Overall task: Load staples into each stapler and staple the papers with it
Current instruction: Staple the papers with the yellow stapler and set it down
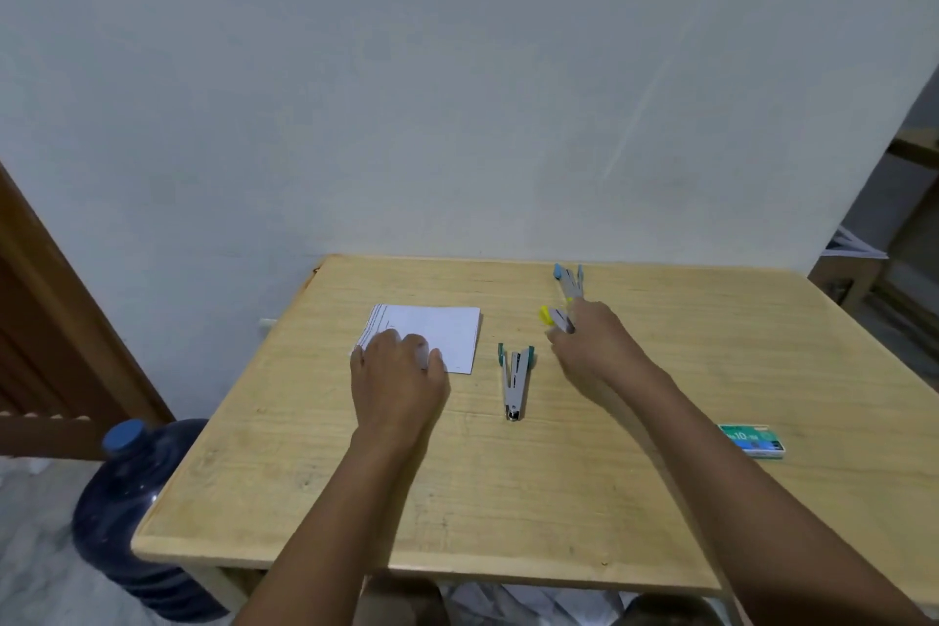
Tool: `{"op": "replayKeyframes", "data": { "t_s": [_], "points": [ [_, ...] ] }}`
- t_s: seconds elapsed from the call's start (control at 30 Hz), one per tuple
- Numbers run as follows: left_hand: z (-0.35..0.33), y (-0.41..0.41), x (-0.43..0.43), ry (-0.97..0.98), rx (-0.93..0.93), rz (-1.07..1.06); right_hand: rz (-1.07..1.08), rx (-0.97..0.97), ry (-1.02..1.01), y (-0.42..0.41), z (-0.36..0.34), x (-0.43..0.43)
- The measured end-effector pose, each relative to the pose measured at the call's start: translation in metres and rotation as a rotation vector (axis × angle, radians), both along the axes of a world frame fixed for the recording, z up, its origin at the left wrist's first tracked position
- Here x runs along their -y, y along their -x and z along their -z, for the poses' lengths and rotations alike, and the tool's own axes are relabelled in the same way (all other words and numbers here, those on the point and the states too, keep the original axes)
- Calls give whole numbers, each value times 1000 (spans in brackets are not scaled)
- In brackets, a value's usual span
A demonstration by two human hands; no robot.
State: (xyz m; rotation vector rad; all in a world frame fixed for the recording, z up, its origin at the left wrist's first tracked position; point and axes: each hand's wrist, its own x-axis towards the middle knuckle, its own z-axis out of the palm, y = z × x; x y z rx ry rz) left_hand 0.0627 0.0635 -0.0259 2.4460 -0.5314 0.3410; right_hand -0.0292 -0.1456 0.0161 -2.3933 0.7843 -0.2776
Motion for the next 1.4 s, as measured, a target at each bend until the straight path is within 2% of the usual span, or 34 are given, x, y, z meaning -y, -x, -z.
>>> {"op": "replayKeyframes", "data": {
  "t_s": [0.07, 0.3, 0.43, 0.6, 0.77, 0.97, 1.17, 1.4],
  "points": [
    [-1, -3, 1, 3, -4, -16, -8, -70, 145, -18, 2, 2],
    [0, -3, 0, 21, -15, -20, 91, -159, 310, -60, -4, 1],
    [2, -5, 1, -16, -32, -22, 122, -107, 182, -67, -2, -2],
    [7, -8, 2, -35, -53, -14, 60, -10, 45, -50, 1, -12],
    [12, -11, 2, -61, -55, -15, -40, -34, 84, -41, 11, -6],
    [12, -11, 3, -62, -55, -15, -40, -46, 119, -54, 17, 3],
    [12, -11, 3, -42, -69, -16, 51, 48, 102, -72, 27, 7],
    [8, -9, 1, -26, -82, -27, 110, 31, 142, -87, 35, 16]
  ]
}}
